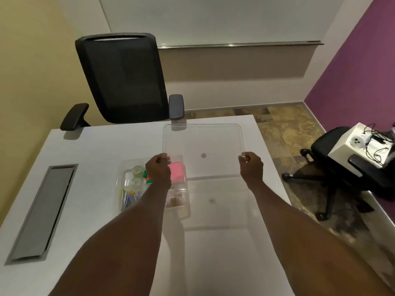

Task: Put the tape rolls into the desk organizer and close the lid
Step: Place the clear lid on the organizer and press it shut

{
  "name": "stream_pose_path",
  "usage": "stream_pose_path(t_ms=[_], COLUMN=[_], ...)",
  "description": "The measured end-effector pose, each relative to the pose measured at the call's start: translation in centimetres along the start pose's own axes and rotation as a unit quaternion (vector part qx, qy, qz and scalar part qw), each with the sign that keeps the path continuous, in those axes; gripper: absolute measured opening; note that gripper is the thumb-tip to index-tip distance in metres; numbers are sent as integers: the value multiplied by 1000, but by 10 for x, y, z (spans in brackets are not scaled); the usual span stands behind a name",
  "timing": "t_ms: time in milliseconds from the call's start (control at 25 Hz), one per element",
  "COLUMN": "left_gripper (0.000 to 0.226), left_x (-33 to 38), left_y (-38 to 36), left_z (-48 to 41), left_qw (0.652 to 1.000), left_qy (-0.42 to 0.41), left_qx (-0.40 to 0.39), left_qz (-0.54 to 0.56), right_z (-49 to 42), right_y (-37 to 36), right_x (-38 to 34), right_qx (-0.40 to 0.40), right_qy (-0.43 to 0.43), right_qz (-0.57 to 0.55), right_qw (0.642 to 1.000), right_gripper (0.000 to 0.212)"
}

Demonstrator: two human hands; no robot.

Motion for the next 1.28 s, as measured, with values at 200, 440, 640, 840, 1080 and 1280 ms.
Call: stream_pose_path(t_ms=[200, 440, 640, 840, 1080, 1280], left_gripper=[25, 22, 22, 14, 22, 15], left_x=[61, 77, 81, 61, 26, -8], left_y=[91, 176, 221, 244, 243, 244], left_z=[-28, -63, -87, -97, -102, -114], left_qw=[986, 991, 989, 973, 979, 983], left_qy=[-113, -121, 70, 122, 139, 140], left_qx=[49, 8, -128, -195, -150, -119], left_qz=[-113, -64, 20, 19, 1, -30], right_z=[31, 62, 73, 87, 102, 105], right_y=[-30, -62, -75, -90, -112, -131], right_x=[-77, -129, -150, -131, -115, -100], right_qx=[-66, -154, -185, -253, -162, -135], right_qy=[80, 21, -118, -109, -133, -165], right_qz=[-65, -262, -360, -276, -102, -106], right_qw=[992, 953, 907, 921, 972, 971], right_gripper=[9, 14, 20, 27, 32, 22])
Point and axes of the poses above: each hand's wrist, its own z-axis away from the middle knuckle, its own y-axis out of the back of the hand, x = y × z, the point moved 2 cm from there along -z, towards the middle knuckle, and after that the axes turned 3 degrees about z, right-handed, at the moved point
